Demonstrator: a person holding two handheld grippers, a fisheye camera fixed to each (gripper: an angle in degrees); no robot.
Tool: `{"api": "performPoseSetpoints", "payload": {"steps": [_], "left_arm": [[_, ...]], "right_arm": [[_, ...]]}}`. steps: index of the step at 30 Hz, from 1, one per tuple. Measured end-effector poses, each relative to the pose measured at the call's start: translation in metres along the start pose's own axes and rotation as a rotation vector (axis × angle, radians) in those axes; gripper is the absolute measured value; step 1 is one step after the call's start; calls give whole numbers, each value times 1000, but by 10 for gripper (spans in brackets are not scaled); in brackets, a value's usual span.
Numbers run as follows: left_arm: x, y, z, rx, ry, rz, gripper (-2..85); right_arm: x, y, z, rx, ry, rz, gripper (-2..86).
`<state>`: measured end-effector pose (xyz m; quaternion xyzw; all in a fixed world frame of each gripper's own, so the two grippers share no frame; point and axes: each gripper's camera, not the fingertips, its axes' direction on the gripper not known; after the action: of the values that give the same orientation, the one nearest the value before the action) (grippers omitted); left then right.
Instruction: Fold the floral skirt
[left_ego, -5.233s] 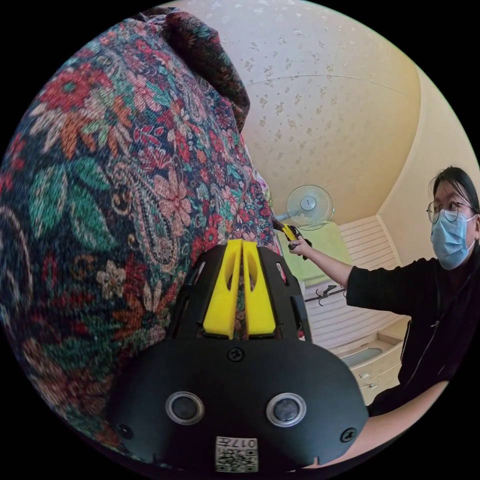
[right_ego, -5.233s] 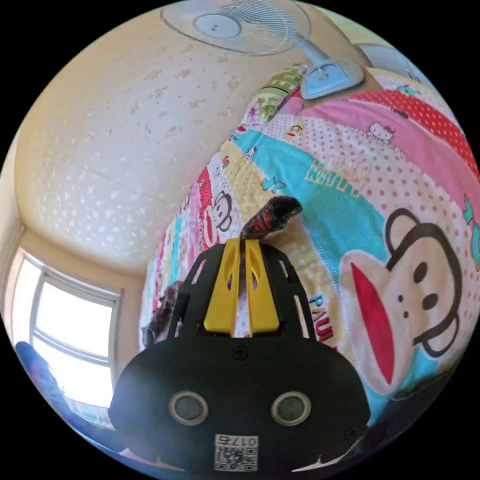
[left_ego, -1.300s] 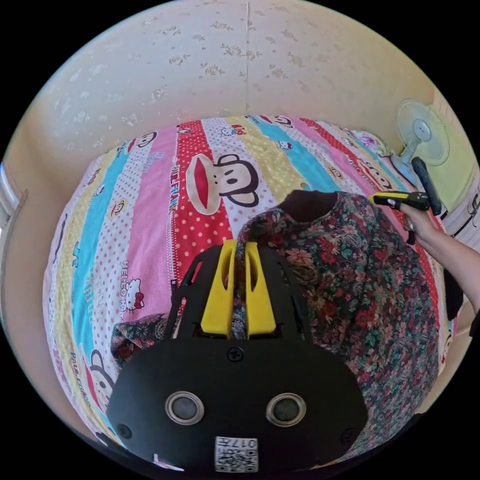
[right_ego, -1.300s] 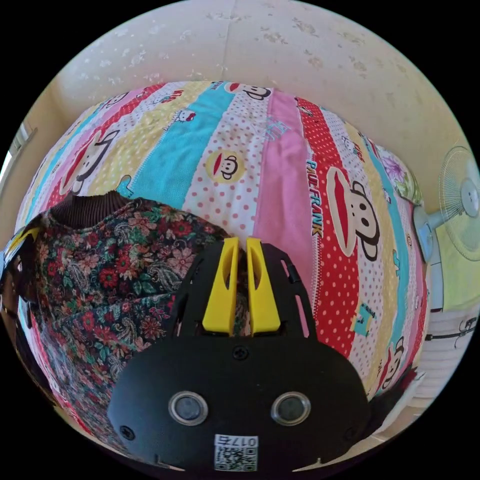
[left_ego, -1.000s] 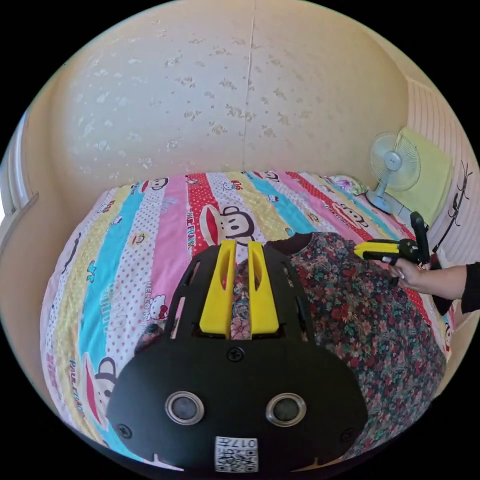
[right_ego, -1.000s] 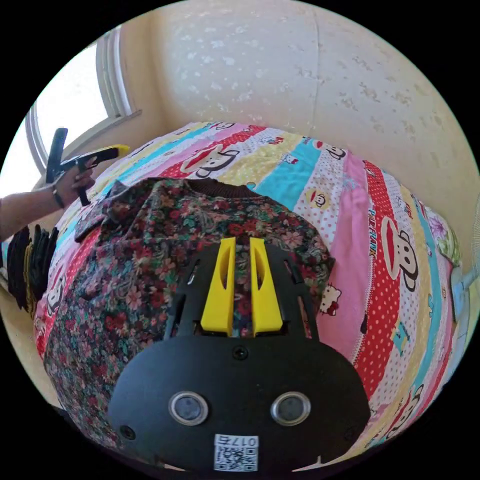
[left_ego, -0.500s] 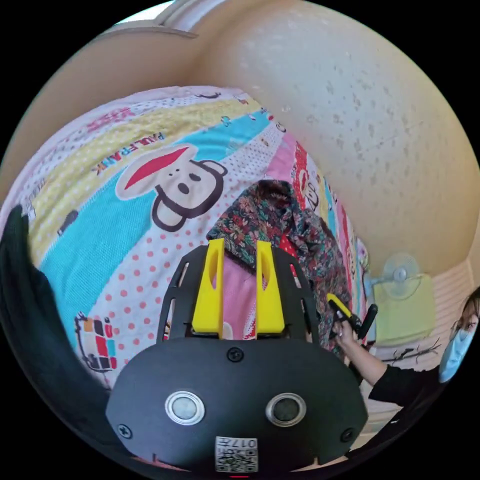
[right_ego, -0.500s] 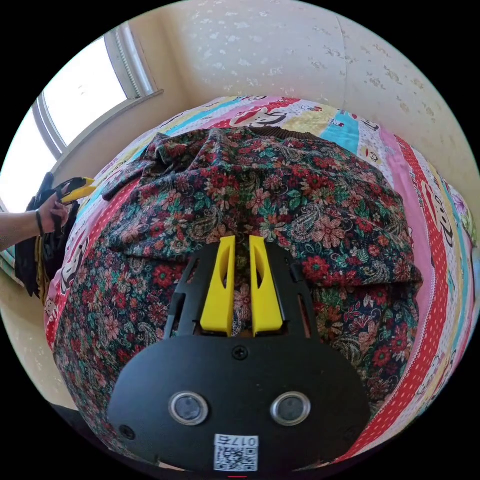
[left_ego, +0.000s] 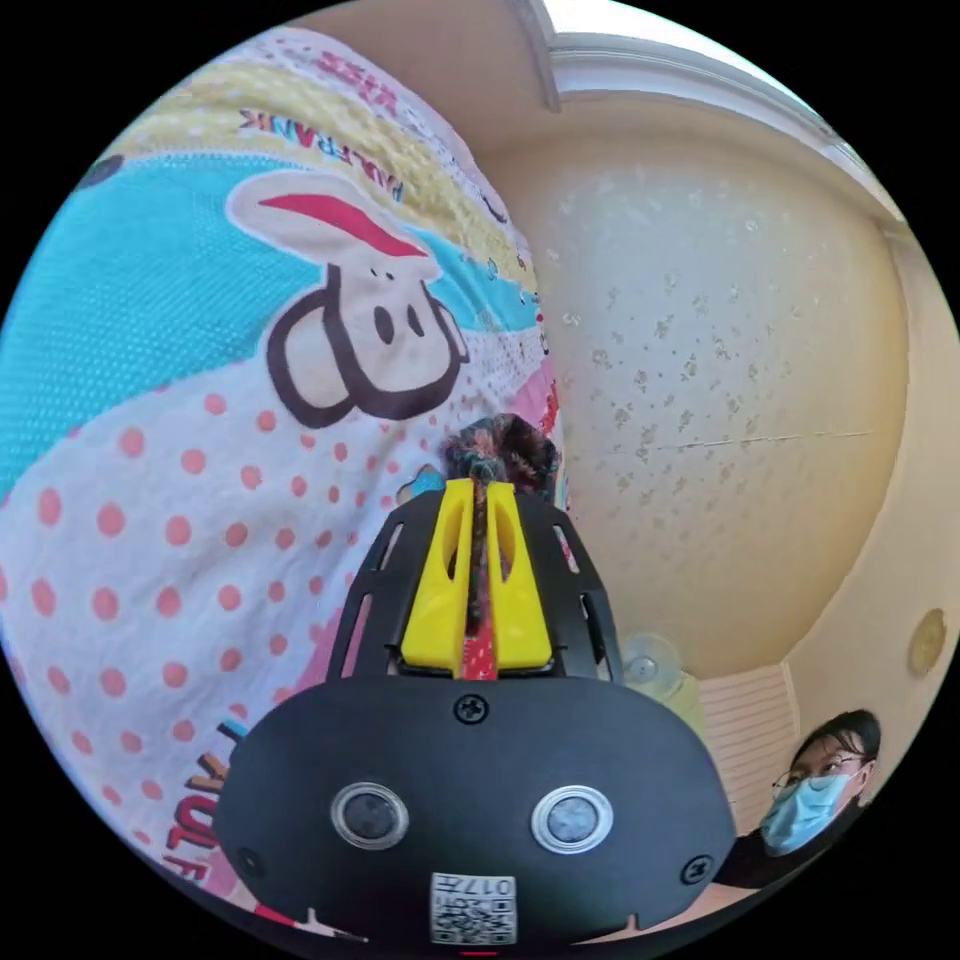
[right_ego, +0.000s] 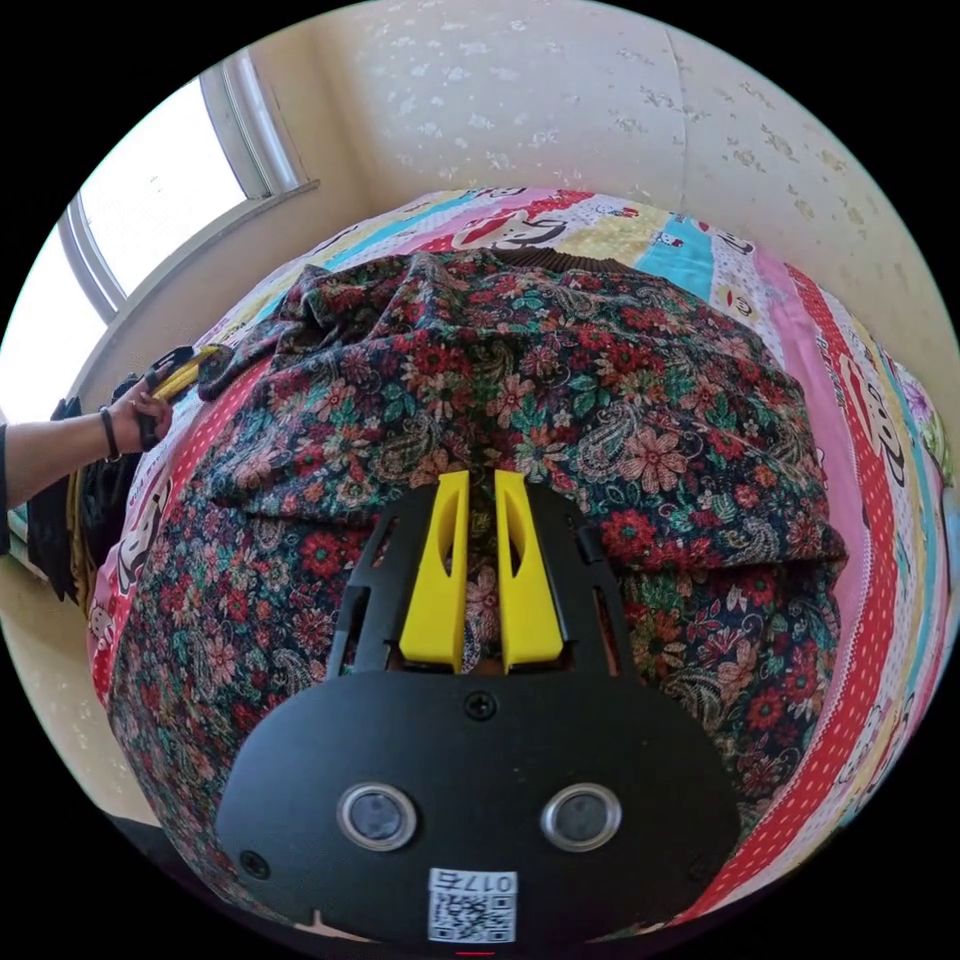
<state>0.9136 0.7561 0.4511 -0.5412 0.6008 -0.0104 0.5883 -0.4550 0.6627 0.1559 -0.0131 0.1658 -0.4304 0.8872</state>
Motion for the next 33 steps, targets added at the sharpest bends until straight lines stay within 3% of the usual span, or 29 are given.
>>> {"api": "performPoseSetpoints", "payload": {"steps": [8,13,16,19,24,29,33], "left_arm": [[145,-129,-85,101,-197,311,7],[239,-142,-56,-156,-128,513,12],[290,-58,2,-307,56,522,15],[328,63,78,-383,130,617,17],[281,262,218,-385,550,345,33],[178,396,260,-483,446,-54,90],[157,394,203,-577,405,140,88]], "right_arm": [[-1,0,9,-15,39,2,56],[9,6,14,0,13,15,56],[19,11,8,10,-23,62,56],[40,32,-18,86,-95,294,59],[73,135,-79,278,-174,542,69],[127,267,-123,379,-152,779,96],[148,304,-123,414,-339,837,133]]}}
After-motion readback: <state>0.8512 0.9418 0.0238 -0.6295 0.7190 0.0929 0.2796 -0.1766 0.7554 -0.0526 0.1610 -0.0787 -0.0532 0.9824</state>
